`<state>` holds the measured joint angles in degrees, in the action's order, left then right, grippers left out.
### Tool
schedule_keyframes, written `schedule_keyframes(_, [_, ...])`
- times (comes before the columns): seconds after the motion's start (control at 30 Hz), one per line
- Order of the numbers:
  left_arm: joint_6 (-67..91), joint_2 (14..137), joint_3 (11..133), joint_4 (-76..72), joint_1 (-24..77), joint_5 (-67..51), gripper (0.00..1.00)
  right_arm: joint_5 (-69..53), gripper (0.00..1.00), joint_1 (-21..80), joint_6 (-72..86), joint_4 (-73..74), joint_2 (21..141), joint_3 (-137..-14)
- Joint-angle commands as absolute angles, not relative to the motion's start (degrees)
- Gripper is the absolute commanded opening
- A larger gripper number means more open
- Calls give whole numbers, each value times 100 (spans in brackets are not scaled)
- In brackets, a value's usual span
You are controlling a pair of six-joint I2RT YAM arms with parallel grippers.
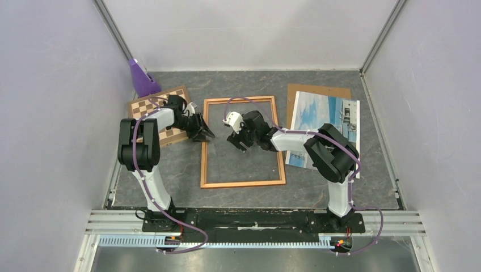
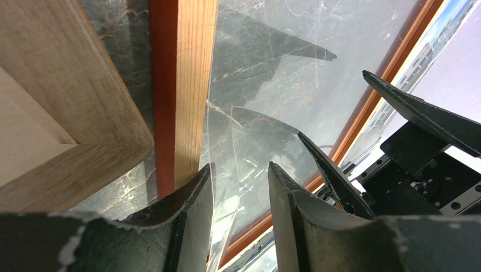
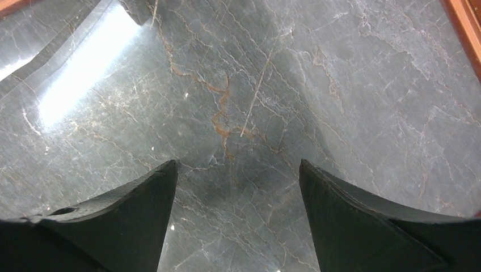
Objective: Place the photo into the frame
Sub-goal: Place the photo frame item in the photo frame.
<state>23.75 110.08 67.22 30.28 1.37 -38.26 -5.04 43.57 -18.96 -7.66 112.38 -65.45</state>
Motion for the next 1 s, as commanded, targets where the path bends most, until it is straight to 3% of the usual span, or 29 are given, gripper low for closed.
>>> schedule_keyframes(0.0, [2088,10857,6845,3307,104,-3486,48,-381,82,4386,-1906,-763,11271,-6507])
schedule_keyframes(0.57, [1701,10520,7201,3937,174,-2986,62,-333,81,4386,-1926,-765,11287,-6434])
schedule_keyframes(0.97, [1411,10150,7364,4307,235,-2568,64,-345,81,4386,-1918,-766,11263,-6426])
